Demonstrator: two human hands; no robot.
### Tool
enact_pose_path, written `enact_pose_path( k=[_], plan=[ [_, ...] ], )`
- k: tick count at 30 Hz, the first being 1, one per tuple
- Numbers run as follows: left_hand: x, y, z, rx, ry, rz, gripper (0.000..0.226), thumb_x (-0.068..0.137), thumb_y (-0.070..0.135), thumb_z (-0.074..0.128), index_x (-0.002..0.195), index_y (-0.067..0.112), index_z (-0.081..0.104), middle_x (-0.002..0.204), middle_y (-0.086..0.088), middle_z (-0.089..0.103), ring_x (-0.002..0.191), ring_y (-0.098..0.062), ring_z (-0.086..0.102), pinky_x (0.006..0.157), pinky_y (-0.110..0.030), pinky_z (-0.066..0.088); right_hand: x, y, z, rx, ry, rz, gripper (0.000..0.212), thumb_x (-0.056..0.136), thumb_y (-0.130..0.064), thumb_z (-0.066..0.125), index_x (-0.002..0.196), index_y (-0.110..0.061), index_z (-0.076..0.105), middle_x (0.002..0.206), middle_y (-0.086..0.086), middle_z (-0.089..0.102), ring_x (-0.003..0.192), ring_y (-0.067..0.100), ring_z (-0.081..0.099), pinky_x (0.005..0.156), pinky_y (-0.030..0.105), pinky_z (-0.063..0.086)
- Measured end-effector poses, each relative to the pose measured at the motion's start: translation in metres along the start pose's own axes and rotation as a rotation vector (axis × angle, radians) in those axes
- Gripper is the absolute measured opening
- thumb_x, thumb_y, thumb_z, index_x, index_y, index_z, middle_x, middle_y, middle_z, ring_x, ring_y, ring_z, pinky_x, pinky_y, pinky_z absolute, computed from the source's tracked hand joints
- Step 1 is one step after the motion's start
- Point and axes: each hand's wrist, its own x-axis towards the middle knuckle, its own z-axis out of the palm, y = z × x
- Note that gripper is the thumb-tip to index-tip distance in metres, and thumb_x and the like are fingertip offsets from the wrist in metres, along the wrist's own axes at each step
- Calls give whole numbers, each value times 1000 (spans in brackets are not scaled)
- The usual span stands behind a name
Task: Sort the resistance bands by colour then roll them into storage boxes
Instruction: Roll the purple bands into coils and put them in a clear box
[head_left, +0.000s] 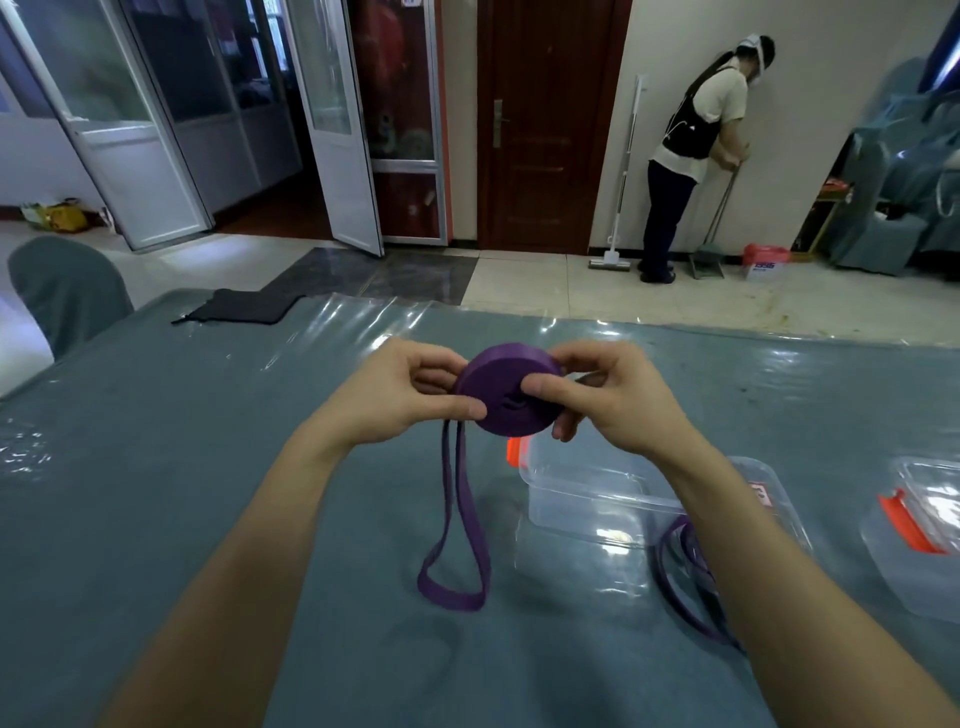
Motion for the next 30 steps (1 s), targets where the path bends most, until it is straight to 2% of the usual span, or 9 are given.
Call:
enact_pose_path(
  k=[5, 8, 11, 14, 16, 19, 22, 27, 30],
  plan=[
    [-6, -15, 27, -213, 149, 28, 41, 77, 17, 89, 116, 16, 80, 109, -6, 84, 105, -24, 81, 99, -36, 62, -12, 20, 17, 276, 134, 43, 35, 86, -32, 81, 109, -6, 78, 94, 20, 77, 57, 36, 68, 63, 42, 60],
    [-7, -11, 19, -168, 119, -12, 38, 77, 16, 90, 114, 14, 81, 106, -6, 84, 102, -24, 81, 99, -38, 63, -22, 32, 26, 328, 21, 122, 37, 90, -26, 79, 120, -4, 72, 106, 18, 78, 71, 40, 75, 72, 48, 64],
    [-5, -4, 8, 89, -35, -96, 32, 80, 19, 95, 109, 16, 84, 99, -2, 85, 96, -19, 82, 98, -43, 63, -25, 30, 17, -152, -180, 192, 58, 82, -48, 88, 132, -23, 69, 118, -6, 77, 82, 16, 80, 76, 42, 65],
    [6, 9, 9, 546, -185, -76, 22, 80, 32, 95, 100, 27, 86, 85, 12, 82, 82, -2, 78, 85, -41, 65, -15, 17, 19, -629, -228, 138, 76, 68, -75, 86, 132, -40, 66, 121, -22, 72, 69, -2, 73, 74, 30, 61],
    [12, 22, 15, 801, -269, -26, 21, 78, 41, 94, 92, 29, 84, 74, 16, 77, 70, 6, 70, 73, -38, 63, -7, 8, 28, -642, -333, 148, 54, 79, -59, 88, 122, -30, 72, 114, -15, 77, 57, 9, 74, 64, 33, 63],
    [15, 32, 14, 894, -307, 13, 22, 76, 44, 93, 80, 29, 79, 65, 14, 72, 65, 6, 65, 65, -33, 55, -3, 10, 35, -477, -358, 152, 26, 86, -36, 89, 103, -18, 79, 92, 0, 81, 60, 18, 77, 61, 42, 65],
    [7, 24, 4, 625, -250, -7, 26, 77, 38, 96, 98, 27, 86, 82, 13, 81, 80, -1, 77, 82, -39, 65, -8, 20, 30, -325, -250, 164, 23, 84, -32, 91, 101, -19, 81, 78, 7, 80, 64, 23, 79, 72, 47, 66],
    [-18, -15, -1, 134, -72, -76, 42, 72, 19, 98, 111, 16, 84, 101, 0, 85, 99, -19, 81, 101, -43, 62, -21, 32, 26, 87, -120, 192, 35, 81, -23, 91, 111, -8, 81, 97, 19, 80, 72, 42, 77, 75, 50, 67],
    [-26, -29, 9, -75, 62, -58, 45, 71, 19, 94, 114, 16, 82, 106, -4, 84, 104, -22, 81, 103, -40, 61, -28, 41, 33, 272, -34, 212, 39, 81, -19, 86, 114, -1, 78, 98, 24, 79, 70, 41, 76, 73, 46, 67]
  ],
)
